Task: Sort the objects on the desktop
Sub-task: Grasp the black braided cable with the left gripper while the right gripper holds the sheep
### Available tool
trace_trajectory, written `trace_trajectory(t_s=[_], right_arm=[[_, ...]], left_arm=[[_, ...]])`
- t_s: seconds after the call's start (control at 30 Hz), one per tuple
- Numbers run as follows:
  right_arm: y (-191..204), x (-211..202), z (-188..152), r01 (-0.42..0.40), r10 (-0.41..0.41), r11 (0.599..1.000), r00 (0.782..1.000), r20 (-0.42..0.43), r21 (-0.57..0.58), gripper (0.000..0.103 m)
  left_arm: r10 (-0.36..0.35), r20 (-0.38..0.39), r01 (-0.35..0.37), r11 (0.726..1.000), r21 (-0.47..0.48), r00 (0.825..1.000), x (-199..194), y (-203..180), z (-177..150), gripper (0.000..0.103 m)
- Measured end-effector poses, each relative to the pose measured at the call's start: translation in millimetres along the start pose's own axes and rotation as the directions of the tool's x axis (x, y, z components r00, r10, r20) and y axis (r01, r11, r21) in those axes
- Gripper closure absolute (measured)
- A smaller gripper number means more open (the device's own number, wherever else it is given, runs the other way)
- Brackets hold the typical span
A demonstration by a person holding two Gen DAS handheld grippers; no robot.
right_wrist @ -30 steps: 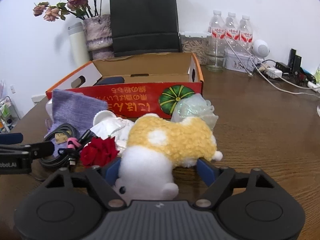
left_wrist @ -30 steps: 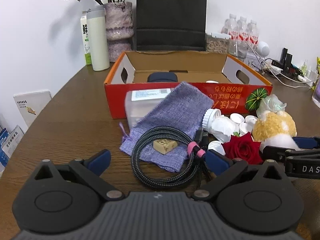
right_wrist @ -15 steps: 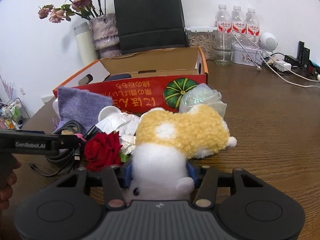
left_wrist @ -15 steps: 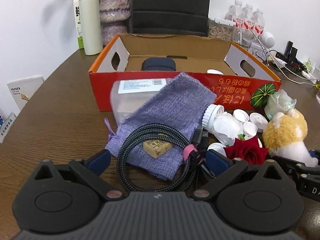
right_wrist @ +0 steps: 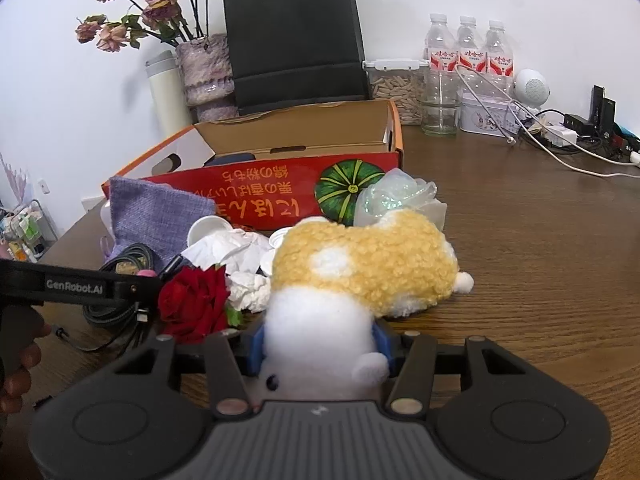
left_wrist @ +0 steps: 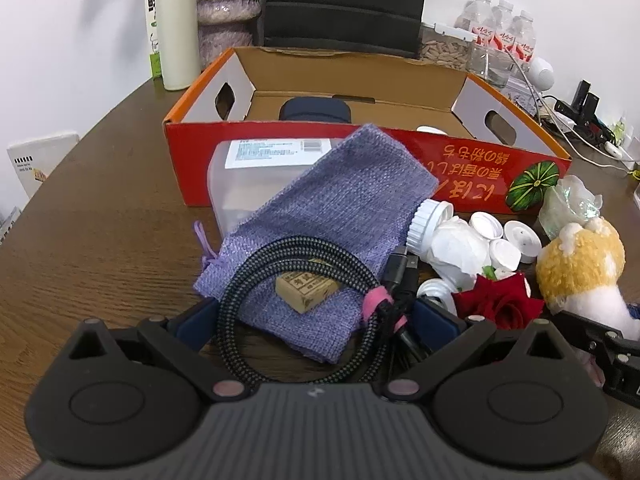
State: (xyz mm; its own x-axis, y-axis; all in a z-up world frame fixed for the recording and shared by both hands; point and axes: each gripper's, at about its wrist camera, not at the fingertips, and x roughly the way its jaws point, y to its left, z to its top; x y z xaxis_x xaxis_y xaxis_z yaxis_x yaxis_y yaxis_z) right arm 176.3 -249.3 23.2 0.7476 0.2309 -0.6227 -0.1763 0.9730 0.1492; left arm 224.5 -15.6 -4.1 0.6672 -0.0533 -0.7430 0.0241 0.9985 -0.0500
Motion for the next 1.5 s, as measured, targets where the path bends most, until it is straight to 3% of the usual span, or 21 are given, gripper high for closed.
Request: trace_trajectory(t_s=[0.17, 0.87, 1.13, 1.33, 1.5], right_arm=[[0.6, 1.0, -1.7, -0.003, 0.003, 1.0, 1.0, 0.008, -0.007, 0.052], [-0.7, -0.9, -5.7, -0.012, 0.012, 1.0, 1.0, 0.027, -0.011, 0.051], [-2.4, -6.0, -8.5, -0.005, 0.005, 1.0, 1.0, 0.025, -0.001, 0.051], [-3.3, -7.6, -9.8, 0.001, -0.001, 1.0, 1.0, 0.026, -0.001, 0.051], [-2.5, -8.5, -10.7, 0.003, -0.003, 1.0, 1.0, 0.027, -0.002, 0.051]], left_arm=[[0.03, 0.005, -0.03, 0.999, 0.028, 1.0, 2.2, -4.7, -1.5, 0.0], [0.033, 0.052, -0.034, 0.999, 0.028, 0.998, -13.3, -3.6, -7.0, 0.007], [-0.011, 0.034, 0.012, 1.0, -0.02, 0.999, -23.6, 8.0, -12.3, 0.002], [0.043, 0.077, -0.045, 0.999, 0.029, 0.996, -34.9, 7.5, -15.0, 0.0], [0.02, 0.057, -0.022, 0.999, 0.031, 0.998, -27.8, 6.4, -12.4, 0.0]])
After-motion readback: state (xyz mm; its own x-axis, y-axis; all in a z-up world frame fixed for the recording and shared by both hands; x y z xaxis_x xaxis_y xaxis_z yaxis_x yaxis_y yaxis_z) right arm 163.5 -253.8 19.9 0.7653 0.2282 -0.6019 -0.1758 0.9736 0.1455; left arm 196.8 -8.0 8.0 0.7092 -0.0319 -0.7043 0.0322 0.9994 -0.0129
